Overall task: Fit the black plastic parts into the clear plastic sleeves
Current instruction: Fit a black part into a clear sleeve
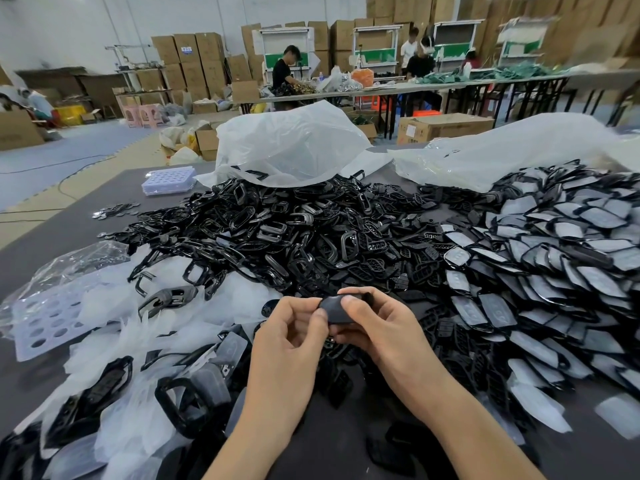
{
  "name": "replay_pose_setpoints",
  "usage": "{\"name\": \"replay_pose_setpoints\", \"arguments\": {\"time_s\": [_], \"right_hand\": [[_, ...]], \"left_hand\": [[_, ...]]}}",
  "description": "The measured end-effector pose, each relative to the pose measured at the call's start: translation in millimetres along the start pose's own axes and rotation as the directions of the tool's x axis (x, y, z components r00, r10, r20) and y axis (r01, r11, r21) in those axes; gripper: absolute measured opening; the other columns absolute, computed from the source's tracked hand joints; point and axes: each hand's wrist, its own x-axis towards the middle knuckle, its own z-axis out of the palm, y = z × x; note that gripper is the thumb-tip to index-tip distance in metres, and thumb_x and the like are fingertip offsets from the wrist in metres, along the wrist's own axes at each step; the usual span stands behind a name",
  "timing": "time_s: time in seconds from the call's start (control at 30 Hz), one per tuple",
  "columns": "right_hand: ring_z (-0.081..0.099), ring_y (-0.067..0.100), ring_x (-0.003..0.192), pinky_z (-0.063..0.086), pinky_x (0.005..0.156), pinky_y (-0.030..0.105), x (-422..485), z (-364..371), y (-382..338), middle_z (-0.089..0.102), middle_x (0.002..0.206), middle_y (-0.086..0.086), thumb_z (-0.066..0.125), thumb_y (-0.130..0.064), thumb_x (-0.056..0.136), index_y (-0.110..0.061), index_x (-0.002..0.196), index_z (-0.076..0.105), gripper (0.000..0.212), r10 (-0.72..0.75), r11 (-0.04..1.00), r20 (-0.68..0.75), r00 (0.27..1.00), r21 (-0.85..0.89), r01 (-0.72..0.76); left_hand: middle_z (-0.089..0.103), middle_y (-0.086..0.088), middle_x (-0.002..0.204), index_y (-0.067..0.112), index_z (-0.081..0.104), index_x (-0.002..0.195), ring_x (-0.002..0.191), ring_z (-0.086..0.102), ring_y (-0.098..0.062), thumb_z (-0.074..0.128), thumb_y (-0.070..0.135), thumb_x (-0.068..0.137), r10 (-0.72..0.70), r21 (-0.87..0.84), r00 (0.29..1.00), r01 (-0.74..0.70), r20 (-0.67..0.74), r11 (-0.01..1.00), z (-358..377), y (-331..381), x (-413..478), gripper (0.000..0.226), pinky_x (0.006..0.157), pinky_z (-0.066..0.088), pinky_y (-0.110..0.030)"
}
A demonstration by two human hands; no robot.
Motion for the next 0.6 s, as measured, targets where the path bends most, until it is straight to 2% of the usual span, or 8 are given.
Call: {"name": "replay_pose_setpoints", "arguments": {"time_s": [0.1, 0.23, 0.33, 0.43, 0.53, 0.6], "right_hand": [[0.073, 0.018, 0.073, 0.058, 0.066, 0.023, 0.8, -0.9, 0.9, 0.077, 0.088, 0.006, 0.076, -0.03, 0.079, -0.027, 0.087, 0.079, 0.009, 0.027, 1.0, 0.011, 1.0, -0.013, -0.026], [0.074, 0.02, 0.074, 0.057, 0.065, 0.023, 0.9, -3.2, 1.6, 0.077, 0.086, 0.008, 0.081, -0.038, 0.07, -0.028, 0.084, 0.078, 0.017, 0.044, 0.998, 0.021, 0.999, -0.052, -0.043], [0.074, 0.021, 0.077, 0.057, 0.067, 0.024, -0.2, -5.5, -0.1, 0.077, 0.087, 0.01, 0.081, -0.036, 0.073, -0.028, 0.085, 0.077, 0.015, 0.06, 0.996, 0.044, 0.997, -0.07, -0.057], [0.073, 0.02, 0.073, 0.057, 0.067, 0.024, -0.9, -7.6, -3.9, 0.076, 0.082, 0.008, 0.079, -0.027, 0.078, -0.03, 0.078, 0.075, 0.005, 0.064, 0.991, 0.063, 0.996, -0.124, -0.055], [0.071, 0.017, 0.069, 0.056, 0.066, 0.024, -0.9, -8.9, -6.4, 0.073, 0.077, 0.004, 0.074, -0.022, 0.08, -0.029, 0.068, 0.068, 0.015, 0.043, 0.986, 0.051, 0.998, -0.164, -0.034], [0.068, 0.018, 0.067, 0.055, 0.065, 0.024, -0.3, -8.4, -5.9, 0.071, 0.075, 0.005, 0.072, -0.021, 0.079, -0.027, 0.065, 0.063, 0.018, 0.022, 0.99, 0.033, 0.999, -0.141, -0.017]], "left_hand": [[0.073, 0.002, 0.078, 0.032, 0.068, 0.087, 0.075, 0.07, -0.015, 0.063, 0.012, 0.095, 0.004, 0.004, 0.999, -0.004, 0.032, 1.0, 0.1, 1.0, -2.4, 0.022, 0.069, 0.054, -0.019], [0.074, 0.003, 0.078, 0.025, 0.07, 0.09, 0.075, 0.071, -0.01, 0.064, 0.01, 0.095, 0.014, 0.01, 0.997, -0.014, 0.07, 1.0, 0.0, 3.2, -5.1, 0.017, 0.067, 0.052, -0.012], [0.073, 0.007, 0.079, 0.03, 0.07, 0.091, 0.076, 0.07, -0.009, 0.065, 0.013, 0.095, 0.047, 0.07, 0.994, -0.054, 0.097, 0.996, -1.6, 3.9, -5.5, 0.018, 0.069, 0.051, -0.013], [0.072, 0.011, 0.083, 0.036, 0.069, 0.094, 0.08, 0.069, -0.008, 0.064, 0.017, 0.096, 0.087, 0.124, 0.99, -0.101, 0.114, 0.987, -4.3, 2.4, -5.4, 0.02, 0.07, 0.05, -0.012], [0.072, 0.018, 0.09, 0.045, 0.066, 0.104, 0.085, 0.069, -0.004, 0.058, 0.027, 0.098, 0.136, 0.182, 0.982, -0.158, 0.132, 0.97, -2.7, 1.9, -7.6, 0.021, 0.07, 0.049, -0.011], [0.07, 0.024, 0.095, 0.049, 0.061, 0.109, 0.087, 0.068, -0.001, 0.052, 0.036, 0.101, 0.22, 0.289, 0.966, -0.25, 0.132, 0.924, -1.9, 2.2, -9.4, 0.018, 0.071, 0.049, -0.012]]}}
